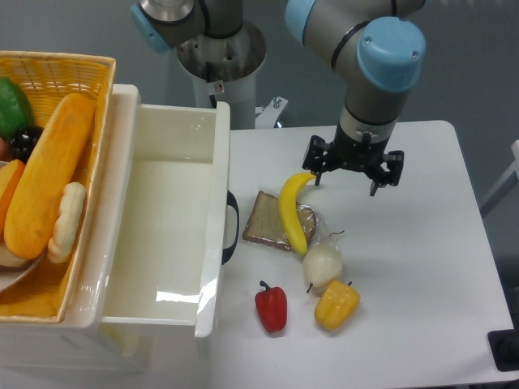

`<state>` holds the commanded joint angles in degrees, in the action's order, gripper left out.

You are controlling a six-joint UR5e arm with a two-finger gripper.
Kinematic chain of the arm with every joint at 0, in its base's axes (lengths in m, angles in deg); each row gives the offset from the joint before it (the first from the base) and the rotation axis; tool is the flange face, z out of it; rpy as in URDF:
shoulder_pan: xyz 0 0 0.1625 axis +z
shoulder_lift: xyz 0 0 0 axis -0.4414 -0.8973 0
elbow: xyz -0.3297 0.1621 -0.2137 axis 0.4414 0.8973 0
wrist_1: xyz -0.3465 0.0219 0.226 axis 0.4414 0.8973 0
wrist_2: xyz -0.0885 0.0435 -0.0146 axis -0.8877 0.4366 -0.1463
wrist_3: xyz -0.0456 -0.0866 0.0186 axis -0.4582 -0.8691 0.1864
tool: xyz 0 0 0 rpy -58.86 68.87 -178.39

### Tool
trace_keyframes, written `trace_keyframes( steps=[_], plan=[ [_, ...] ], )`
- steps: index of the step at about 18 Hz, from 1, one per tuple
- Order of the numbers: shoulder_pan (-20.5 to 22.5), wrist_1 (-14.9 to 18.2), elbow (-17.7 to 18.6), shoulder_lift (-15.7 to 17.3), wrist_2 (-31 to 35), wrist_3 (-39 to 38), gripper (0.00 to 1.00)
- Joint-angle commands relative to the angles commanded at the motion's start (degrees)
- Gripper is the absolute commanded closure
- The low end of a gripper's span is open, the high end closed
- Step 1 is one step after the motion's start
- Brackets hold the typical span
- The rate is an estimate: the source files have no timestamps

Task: Pick up the pear
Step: 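Move the open gripper toward the white pear beside the banana, then lower the open gripper down over the white pear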

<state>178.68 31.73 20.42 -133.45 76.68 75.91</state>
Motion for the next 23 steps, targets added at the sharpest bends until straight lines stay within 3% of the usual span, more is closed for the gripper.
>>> trace_keyframes(
  steps=[6,9,11,14,19,23],
  plan=[
    [-0.5,-1.4,0.3,-0.3,0.0,-0.5,0.0],
    [-0.5,-4.3,1.5,-0.9,-0.1,-0.5,0.0],
    [-0.5,-8.0,2.5,-1.1,0.0,-0.6,0.0],
    [-0.4,-8.9,2.7,-2.0,-0.1,-0.8,0.0],
    [-0.5,-9.4,2.3,-5.5,-0.1,-0.5,0.0],
    [-1.8,-13.4,2.3,-9.0,0.1,-0.4,0.0]
  ],
)
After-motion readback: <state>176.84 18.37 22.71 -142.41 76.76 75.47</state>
